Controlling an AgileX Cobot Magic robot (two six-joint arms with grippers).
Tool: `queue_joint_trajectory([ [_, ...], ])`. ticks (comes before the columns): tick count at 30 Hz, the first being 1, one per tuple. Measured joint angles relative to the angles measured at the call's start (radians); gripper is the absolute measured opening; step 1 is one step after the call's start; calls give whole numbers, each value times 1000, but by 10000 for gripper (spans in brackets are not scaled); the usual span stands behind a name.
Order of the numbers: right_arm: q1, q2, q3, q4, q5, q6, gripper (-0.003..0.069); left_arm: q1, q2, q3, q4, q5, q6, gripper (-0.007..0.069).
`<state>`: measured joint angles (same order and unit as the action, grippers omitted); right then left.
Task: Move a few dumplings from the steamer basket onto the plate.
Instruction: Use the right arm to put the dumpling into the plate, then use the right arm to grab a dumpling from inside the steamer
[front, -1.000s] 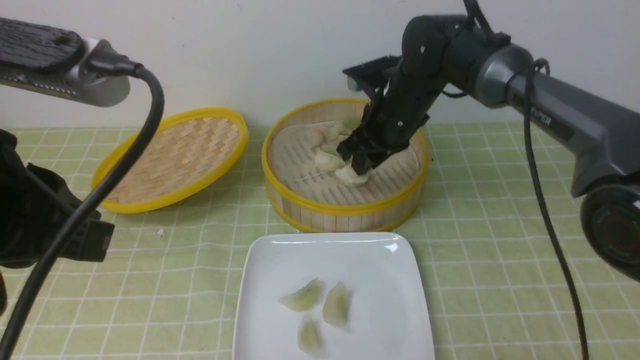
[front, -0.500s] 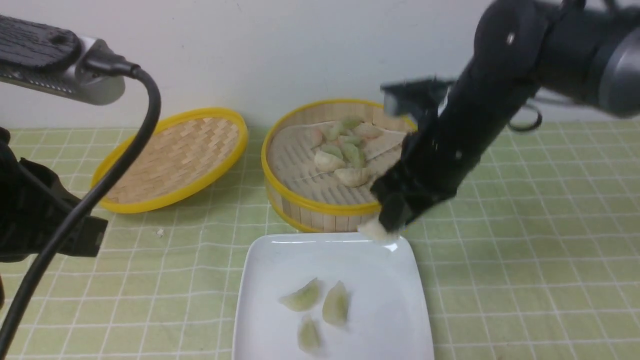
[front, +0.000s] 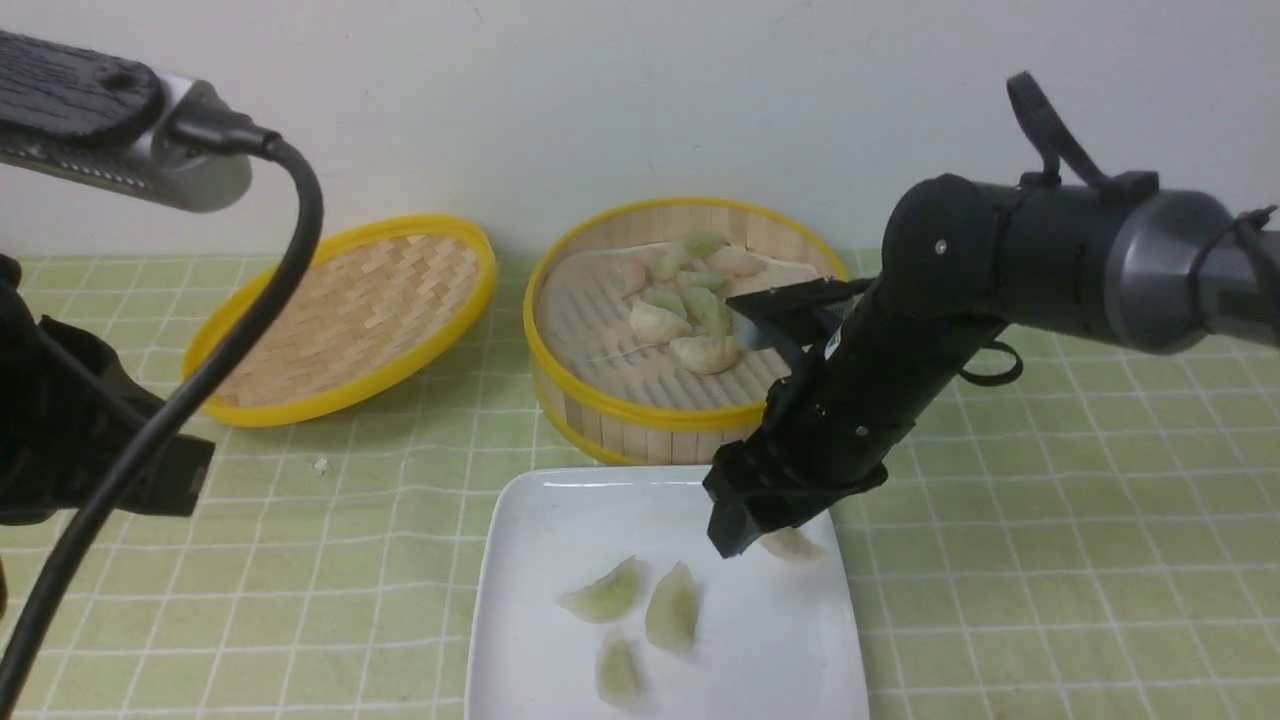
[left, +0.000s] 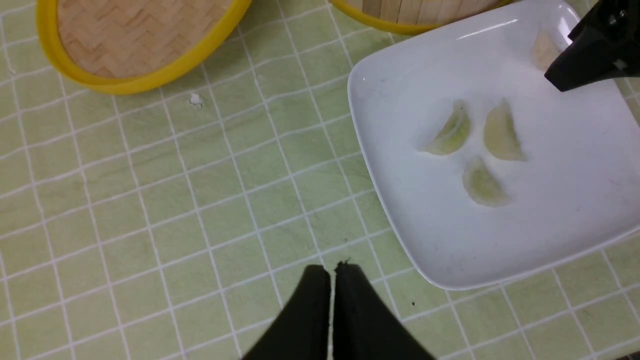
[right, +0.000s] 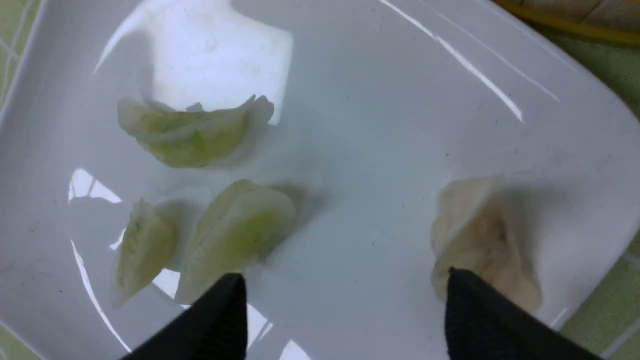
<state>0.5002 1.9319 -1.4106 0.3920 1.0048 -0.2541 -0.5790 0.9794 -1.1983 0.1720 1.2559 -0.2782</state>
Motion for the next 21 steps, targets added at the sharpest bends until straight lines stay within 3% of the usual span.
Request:
queue_joint_trajectory([
  [4,-11,11,-149,-83,-26,47,595,0,0,0,0,0,0,-6],
  [13,-74,270,-600,-155,35,78,602,0,0,0,0,0,-1,-6],
  [21,-73,514,-805,-191,56,78,598,0,0,0,0,0,-1,-6],
])
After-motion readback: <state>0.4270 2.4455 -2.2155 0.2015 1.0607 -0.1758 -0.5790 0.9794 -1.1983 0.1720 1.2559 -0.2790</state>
